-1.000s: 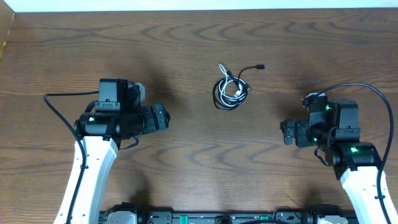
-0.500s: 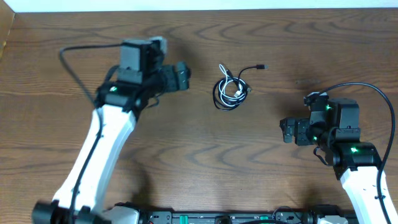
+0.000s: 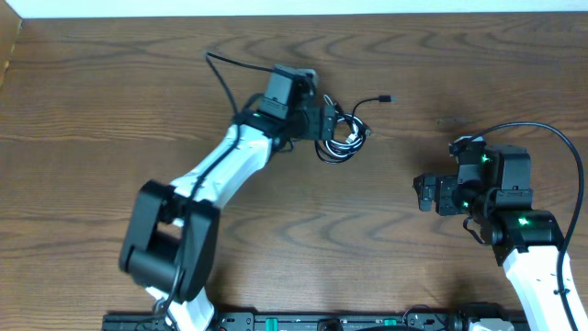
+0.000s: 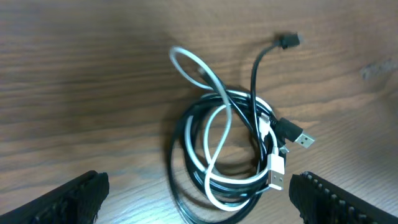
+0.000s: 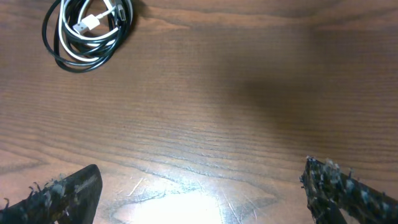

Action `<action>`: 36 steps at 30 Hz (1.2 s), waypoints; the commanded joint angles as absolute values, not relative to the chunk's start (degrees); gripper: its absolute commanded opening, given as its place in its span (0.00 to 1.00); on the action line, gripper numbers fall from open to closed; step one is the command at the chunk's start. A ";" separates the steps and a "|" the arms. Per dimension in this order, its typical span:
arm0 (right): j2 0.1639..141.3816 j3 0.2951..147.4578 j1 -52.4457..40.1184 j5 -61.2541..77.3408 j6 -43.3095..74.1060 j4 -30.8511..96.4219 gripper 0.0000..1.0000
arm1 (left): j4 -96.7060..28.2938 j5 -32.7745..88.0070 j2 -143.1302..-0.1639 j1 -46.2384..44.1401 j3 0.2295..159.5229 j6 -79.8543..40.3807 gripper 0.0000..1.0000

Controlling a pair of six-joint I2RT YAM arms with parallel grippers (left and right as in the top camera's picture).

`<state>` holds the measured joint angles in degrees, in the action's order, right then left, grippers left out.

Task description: Untangle cables

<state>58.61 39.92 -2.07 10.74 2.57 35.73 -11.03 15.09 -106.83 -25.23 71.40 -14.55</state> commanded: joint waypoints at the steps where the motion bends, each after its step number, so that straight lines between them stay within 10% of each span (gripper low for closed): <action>1: 58.41 41.17 -2.31 11.14 3.18 35.83 0.99 | -8.84 14.70 -109.84 -26.79 71.92 -13.56 0.98; 14: 58.41 41.15 -2.31 11.14 3.18 36.21 0.99 | -6.98 12.80 -117.51 -28.14 71.85 -13.56 0.86; 22: 58.41 41.15 -2.31 11.14 3.16 36.21 0.99 | -11.29 12.80 -117.56 -30.09 71.83 -13.56 0.34; 24: 58.41 41.15 -2.31 11.11 3.16 36.21 0.99 | -16.10 12.82 -117.27 -29.67 71.85 -13.56 0.08; 36: 58.41 41.15 -2.31 20.29 5.74 34.33 0.99 | -33.45 28.05 -97.56 -28.25 71.85 -12.05 0.07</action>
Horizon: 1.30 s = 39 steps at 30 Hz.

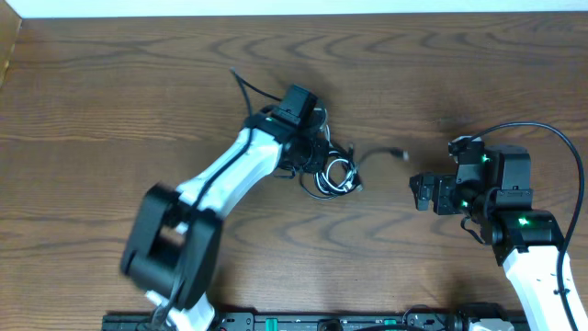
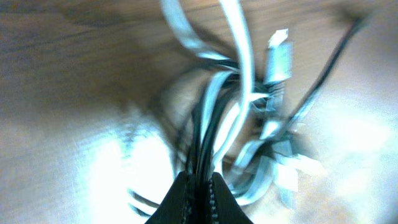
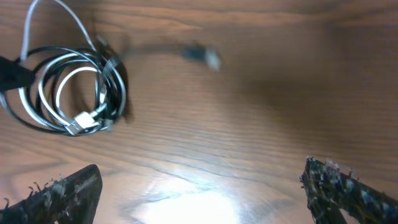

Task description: Untangle cables

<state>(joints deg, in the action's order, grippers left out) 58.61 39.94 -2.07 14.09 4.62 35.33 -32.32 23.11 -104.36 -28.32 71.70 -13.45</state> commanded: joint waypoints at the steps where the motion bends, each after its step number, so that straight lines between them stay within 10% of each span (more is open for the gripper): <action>1: 58.41 41.15 -2.31 21.78 5.74 33.78 0.99 | -33.67 28.10 -95.70 -28.25 71.85 -12.08 0.07; 31: 70.13 41.15 -2.37 39.94 5.80 26.26 0.99 | -24.05 72.90 -89.10 -28.47 71.85 -12.10 0.07; 34: 72.07 41.15 -2.83 41.01 6.44 24.29 0.79 | -24.08 72.88 -89.10 -28.47 71.85 -12.10 0.07; 35: 73.12 41.15 -3.42 40.82 6.42 22.83 0.43 | -24.08 72.82 -89.10 -28.47 71.85 -12.08 0.08; 39: 75.24 41.15 -3.86 36.38 7.18 22.81 0.01 | -25.67 64.75 -89.10 -28.47 71.85 -12.05 0.07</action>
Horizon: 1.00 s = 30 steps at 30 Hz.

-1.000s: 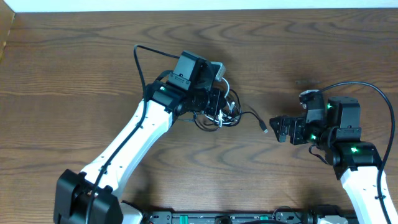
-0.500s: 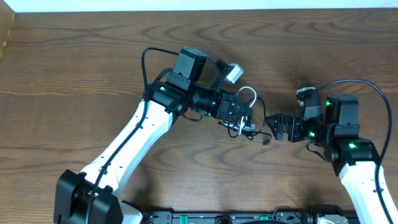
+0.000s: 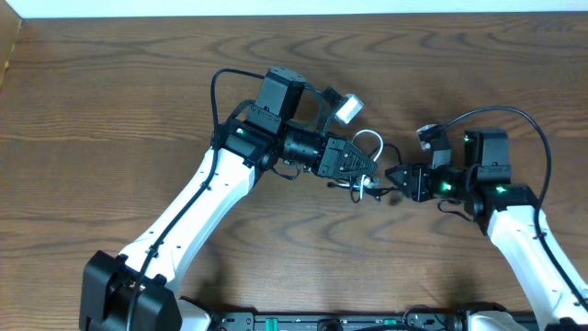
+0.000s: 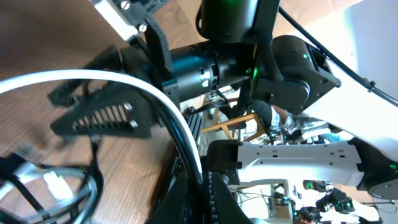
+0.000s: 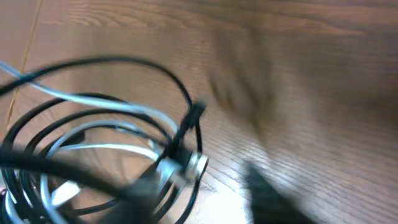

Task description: Untangle cables

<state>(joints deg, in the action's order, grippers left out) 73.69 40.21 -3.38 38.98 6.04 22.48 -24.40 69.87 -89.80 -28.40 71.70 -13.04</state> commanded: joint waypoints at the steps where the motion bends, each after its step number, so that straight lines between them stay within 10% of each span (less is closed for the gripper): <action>1: 75.83 41.15 -3.86 33.26 8.43 23.77 0.01 | -27.57 57.65 -89.10 -28.47 71.83 -12.03 0.07; 6: 78.61 41.15 -3.86 17.50 14.76 31.31 0.01 | -40.93 14.52 -89.14 -28.42 71.81 -12.75 0.08; 9: 78.87 41.15 -3.86 21.39 14.72 31.55 0.01 | -44.21 10.98 -89.14 -28.40 71.79 -12.75 0.50; 14: 78.87 41.15 -3.86 32.45 14.59 27.49 0.01 | -46.52 14.35 -89.14 -28.42 71.79 -12.73 0.63; 30: 78.87 41.15 -6.39 55.68 22.48 9.47 0.01 | -46.98 34.79 -89.65 -28.47 68.97 -5.96 0.55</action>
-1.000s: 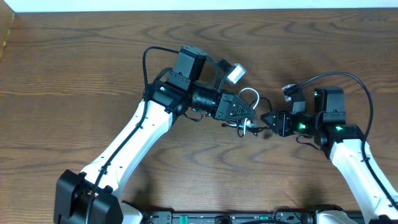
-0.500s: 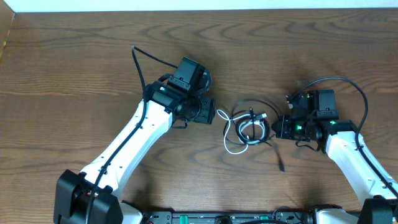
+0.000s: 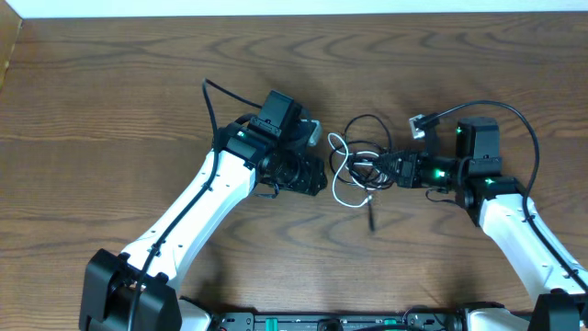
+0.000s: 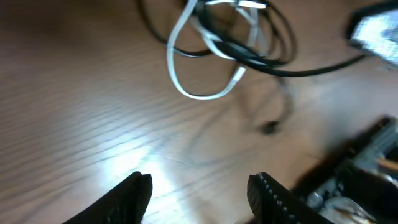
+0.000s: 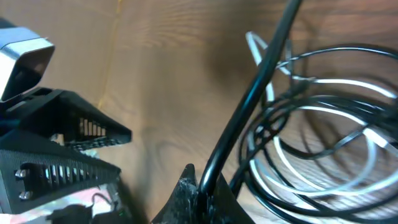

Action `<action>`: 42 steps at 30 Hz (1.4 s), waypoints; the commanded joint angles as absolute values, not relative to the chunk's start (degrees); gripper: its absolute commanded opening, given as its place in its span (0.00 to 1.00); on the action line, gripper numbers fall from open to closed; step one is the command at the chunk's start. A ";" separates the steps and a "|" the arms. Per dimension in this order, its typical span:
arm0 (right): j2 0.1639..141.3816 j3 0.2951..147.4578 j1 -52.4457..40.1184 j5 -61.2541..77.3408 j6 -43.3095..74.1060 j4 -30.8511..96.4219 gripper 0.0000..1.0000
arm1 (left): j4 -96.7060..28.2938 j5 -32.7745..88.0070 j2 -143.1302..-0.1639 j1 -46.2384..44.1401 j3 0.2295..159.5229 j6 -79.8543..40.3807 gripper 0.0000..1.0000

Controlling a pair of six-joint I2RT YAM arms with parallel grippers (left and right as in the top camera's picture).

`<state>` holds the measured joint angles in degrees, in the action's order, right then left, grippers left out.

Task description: Untangle cables

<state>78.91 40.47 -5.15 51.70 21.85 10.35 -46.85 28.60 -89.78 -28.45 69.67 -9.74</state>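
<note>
A tangle of a black cable point(image 3: 366, 123) and a white cable point(image 3: 342, 175) lies mid-table between the two grippers. My right gripper point(image 3: 386, 172) is shut on a strand of the black cable point(image 5: 261, 87), which runs up out of its fingertips point(image 5: 198, 194); white loops point(image 5: 323, 149) hang to the right of them. A loose black end point(image 3: 371, 219) trails toward the front. My left gripper point(image 3: 317, 175) is open just left of the tangle, nothing between its fingers point(image 4: 134, 193). The white loop point(image 4: 198, 74) and black strands point(image 4: 273, 56) lie ahead of it.
The left arm's own black lead point(image 3: 214, 97) loops behind its wrist. The right arm's lead point(image 3: 503, 108) arcs over to a small connector point(image 3: 418, 123). The dark wood table point(image 3: 110, 110) ends at a pale far edge point(image 3: 294, 9).
My left gripper, then shut on the white cable and held up against the right gripper, is now open and back to the left. The right gripper is now shut on the black cable.
The coiled bundle first lay at the back centre under my open left gripper, the right gripper open far to the right. Then the left was shut on the bundle nearer the middle, then holding it up beside the right gripper. Now the right holds the black cable, loops spread looser.
</note>
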 commanded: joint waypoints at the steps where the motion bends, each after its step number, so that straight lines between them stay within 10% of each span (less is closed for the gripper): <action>1: 78.87 41.15 -6.81 55.70 22.50 8.97 0.01 | -46.85 35.18 -89.65 -28.47 68.88 -5.98 0.55; 34: 78.87 41.15 -11.35 39.16 24.84 11.81 0.01 | -34.83 36.73 -106.39 -37.10 68.66 -12.97 0.55; 38: 78.87 41.15 -11.35 39.13 24.82 12.32 0.01 | -34.76 27.59 -109.38 -39.27 68.66 -12.97 0.44; 40: 78.87 41.15 -11.35 39.11 24.80 12.99 0.01 | -34.85 26.50 -110.02 -39.42 68.66 -12.97 0.08; 42: 78.87 41.15 -11.35 37.69 24.23 15.53 0.01 | -35.83 23.27 -109.95 -38.92 68.69 -12.97 0.07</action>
<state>79.00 40.45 -11.03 39.18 24.60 13.39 -34.76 29.82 -109.75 -39.48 69.06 -13.32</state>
